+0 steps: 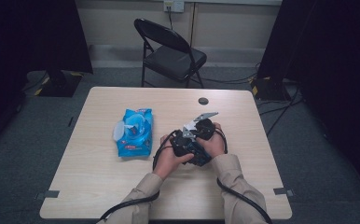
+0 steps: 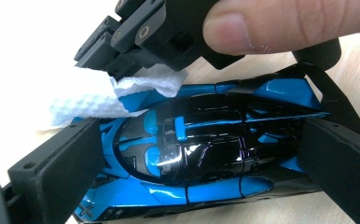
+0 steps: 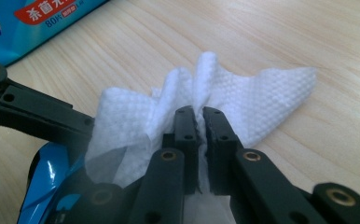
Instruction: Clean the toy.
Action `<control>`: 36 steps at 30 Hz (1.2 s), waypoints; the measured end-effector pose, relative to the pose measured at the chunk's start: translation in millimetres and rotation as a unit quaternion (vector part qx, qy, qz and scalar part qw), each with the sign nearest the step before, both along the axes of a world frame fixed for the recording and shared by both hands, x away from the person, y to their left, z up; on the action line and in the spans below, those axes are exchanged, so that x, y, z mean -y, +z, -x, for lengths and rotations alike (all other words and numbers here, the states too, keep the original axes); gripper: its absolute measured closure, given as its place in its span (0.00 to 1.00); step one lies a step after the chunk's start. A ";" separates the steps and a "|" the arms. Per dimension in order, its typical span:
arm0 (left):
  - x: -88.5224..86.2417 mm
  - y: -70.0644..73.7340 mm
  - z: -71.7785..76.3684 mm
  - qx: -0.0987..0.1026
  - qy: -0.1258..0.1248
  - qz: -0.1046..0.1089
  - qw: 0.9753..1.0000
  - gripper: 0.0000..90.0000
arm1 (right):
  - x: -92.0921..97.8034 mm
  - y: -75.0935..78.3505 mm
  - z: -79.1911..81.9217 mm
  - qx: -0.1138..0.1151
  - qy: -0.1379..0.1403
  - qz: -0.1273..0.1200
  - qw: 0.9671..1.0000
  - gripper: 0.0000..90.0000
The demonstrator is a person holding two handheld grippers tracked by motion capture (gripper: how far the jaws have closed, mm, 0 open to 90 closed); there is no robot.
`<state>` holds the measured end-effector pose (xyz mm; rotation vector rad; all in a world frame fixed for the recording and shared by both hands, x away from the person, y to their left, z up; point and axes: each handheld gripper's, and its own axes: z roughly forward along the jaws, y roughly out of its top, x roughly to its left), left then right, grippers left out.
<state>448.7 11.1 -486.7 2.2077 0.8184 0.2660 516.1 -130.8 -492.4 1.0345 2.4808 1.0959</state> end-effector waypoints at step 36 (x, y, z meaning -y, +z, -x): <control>0.4 -1.0 0.9 0.006 0.000 0.002 1.000 0.00 | 28.3 -6.6 13.3 -0.017 0.001 -0.016 1.000 0.94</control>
